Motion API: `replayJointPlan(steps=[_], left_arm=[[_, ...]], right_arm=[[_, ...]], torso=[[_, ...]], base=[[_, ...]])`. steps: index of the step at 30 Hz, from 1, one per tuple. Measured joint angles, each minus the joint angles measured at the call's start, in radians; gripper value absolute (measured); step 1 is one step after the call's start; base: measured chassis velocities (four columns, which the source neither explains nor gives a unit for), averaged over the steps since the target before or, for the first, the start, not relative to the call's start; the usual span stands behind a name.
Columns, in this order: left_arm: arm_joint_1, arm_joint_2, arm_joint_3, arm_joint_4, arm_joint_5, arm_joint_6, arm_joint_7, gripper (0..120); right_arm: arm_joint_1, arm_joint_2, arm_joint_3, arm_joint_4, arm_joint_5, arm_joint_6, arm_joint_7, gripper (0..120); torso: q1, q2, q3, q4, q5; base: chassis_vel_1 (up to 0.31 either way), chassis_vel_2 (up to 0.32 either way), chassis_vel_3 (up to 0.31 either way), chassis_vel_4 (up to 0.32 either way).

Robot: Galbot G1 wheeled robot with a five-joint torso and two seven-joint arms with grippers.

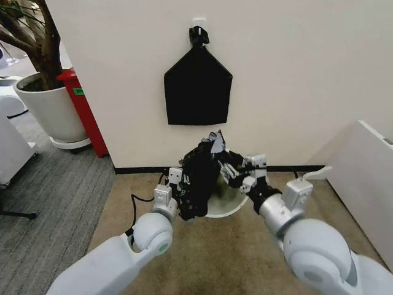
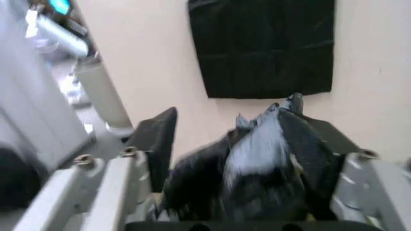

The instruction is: Place the garbage bag over the trash bin.

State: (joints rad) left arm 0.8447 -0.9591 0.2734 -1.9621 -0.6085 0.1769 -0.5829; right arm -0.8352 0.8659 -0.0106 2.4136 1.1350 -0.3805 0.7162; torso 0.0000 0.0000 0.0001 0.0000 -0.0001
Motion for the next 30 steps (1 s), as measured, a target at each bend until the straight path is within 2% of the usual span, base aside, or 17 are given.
replayJointPlan(steps=[2, 4, 8, 12, 16, 22, 27, 30], left_arm=[[0.000, 0.000, 0.000, 0.000, 0.003, 0.000, 0.001, 0], [0.001, 0.000, 0.001, 0.000, 0.007, -0.002, 0.003, 0], [0.002, 0.005, -0.004, -0.002, 0.016, -0.006, 0.012, 0], [0.003, 0.005, -0.011, -0.001, 0.025, -0.012, 0.021, 0], [0.006, 0.004, -0.018, 0.000, 0.029, -0.014, 0.024, 0], [0.015, 0.004, -0.031, -0.001, 0.043, -0.020, 0.036, 0], [0.025, 0.005, -0.049, -0.004, 0.055, -0.030, 0.048, 0], [0.028, 0.004, -0.058, -0.003, 0.057, -0.036, 0.051, 0]], right_arm=[[0.022, 0.012, -0.003, -0.007, 0.044, 0.006, 0.034, 62], [0.095, 0.066, -0.008, -0.025, 0.228, 0.032, 0.174, 72], [0.170, 0.124, -0.023, -0.044, 0.386, 0.060, 0.337, 88], [0.195, 0.147, -0.050, -0.072, 0.391, 0.063, 0.381, 98], [0.213, 0.162, -0.072, -0.103, 0.373, 0.061, 0.410, 100], [0.236, 0.172, -0.103, -0.131, 0.342, 0.046, 0.435, 98], [0.243, 0.168, -0.151, -0.191, 0.188, -0.031, 0.439, 90], [0.245, 0.162, -0.148, -0.199, 0.201, -0.036, 0.470, 90]], torso=[[0.000, 0.000, 0.000, 0.0000, 0.0000], [0.000, 0.000, 0.000, 0.0001, 0.0000], [0.000, 0.000, 0.000, 0.0000, -0.0001], [0.000, 0.000, 0.000, 0.0000, 0.0000], [0.000, 0.000, 0.000, 0.0000, 0.0000], [0.000, 0.000, 0.000, -0.0001, 0.0000], [0.000, 0.000, 0.000, -0.0001, 0.0000], [0.000, 0.000, 0.000, 0.0000, 0.0001]], base=[[0.000, 0.000, 0.000, 0.000], [0.000, 0.000, 0.000, 0.000], [0.000, 0.000, 0.000, 0.000], [0.000, 0.000, 0.000, 0.000], [0.000, 0.000, 0.000, 0.000], [0.000, 0.000, 0.000, 0.000], [0.000, 0.000, 0.000, 0.000], [0.000, 0.000, 0.000, 0.000]])
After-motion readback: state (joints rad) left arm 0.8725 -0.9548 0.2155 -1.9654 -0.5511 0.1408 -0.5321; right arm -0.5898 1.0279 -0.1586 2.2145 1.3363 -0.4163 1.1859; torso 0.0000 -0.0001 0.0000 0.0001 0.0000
